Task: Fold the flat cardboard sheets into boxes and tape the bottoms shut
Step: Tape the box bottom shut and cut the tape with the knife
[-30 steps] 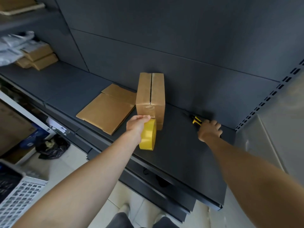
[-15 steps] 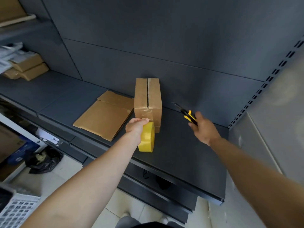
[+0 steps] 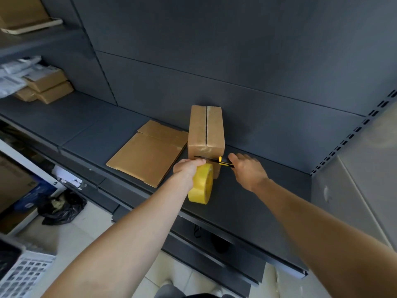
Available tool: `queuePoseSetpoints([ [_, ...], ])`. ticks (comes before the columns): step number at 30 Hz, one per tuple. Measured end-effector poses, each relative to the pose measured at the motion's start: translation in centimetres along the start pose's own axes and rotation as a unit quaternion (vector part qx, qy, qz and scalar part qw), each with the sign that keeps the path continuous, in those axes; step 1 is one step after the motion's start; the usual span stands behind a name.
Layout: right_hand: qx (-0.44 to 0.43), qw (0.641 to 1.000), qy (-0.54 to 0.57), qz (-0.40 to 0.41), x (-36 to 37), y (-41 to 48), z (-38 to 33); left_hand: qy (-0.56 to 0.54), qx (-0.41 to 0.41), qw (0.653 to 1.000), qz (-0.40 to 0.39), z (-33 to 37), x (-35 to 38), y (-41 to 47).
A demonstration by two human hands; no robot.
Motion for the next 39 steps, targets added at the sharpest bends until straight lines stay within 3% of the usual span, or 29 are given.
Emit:
queuePoseSetpoints([
  [5,0.024,0.999,-0.025,-0.03,0.8,0.4,-0.1,0.021,-0.022,1.0,-0.006,0.4,0.0,0.3],
  [11,0.043,0.99,-0.055,-0.12,3.2,-1.1,1.4,0.065,-0.015,0.997,-0.032,0.5,-0.5,1.3],
  [19,0.204,0.919,-0.006,-0.337,6.1,-3.2,4.4,0.106,-0.027,0.985,-0.131,-1.7,-0.4,1.3],
  [21,0.239,0.914,0.032,-0.327,6.5,-3.8,4.7,0.113,-0.02,0.982,-0.148,-2.1,0.3,0.9],
  [25,0.236,0.948,0.017,-0.211,5.5,-3.5,4.9,0.11,-0.019,0.977,-0.179,-2.6,1.9,0.2],
  [26,0.237,0.95,0.056,-0.194,5.0,-3.2,4.8,0.111,-0.019,0.976,-0.185,-2.7,2.4,-0.1],
  [27,0.255,0.935,0.148,-0.197,4.3,-2.8,4.7,0.114,-0.018,0.975,-0.19,-2.9,2.9,-0.4],
  [28,0.284,0.894,0.268,-0.221,3.8,-2.7,4.5,0.119,-0.015,0.973,-0.196,-3.1,3.5,-0.6],
  [30,0.328,0.758,0.465,-0.318,2.9,-3.0,3.7,0.129,0.0,0.97,-0.205,-3.4,4.6,-1.2],
  [31,0.333,0.708,0.51,-0.358,2.3,-3.5,3.4,0.135,0.01,0.968,-0.21,-3.5,5.2,-1.5],
  [33,0.337,0.638,0.572,-0.39,1.8,-4.4,3.1,0.146,0.026,0.962,-0.228,-3.6,6.4,-2.1],
  [39,0.422,0.486,0.705,-0.297,0.6,-5.6,3.9,0.165,0.055,0.942,-0.287,-3.2,8.5,-4.0],
])
Point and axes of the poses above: each hand's wrist, its own y-axis towards the middle knuckle, its own x-axis out of the palm, z = x × y, the point moved 3 cm from there along y, towards the middle knuckle, and after that the axes turned 14 degrees about -y, right-handed, at the moved point
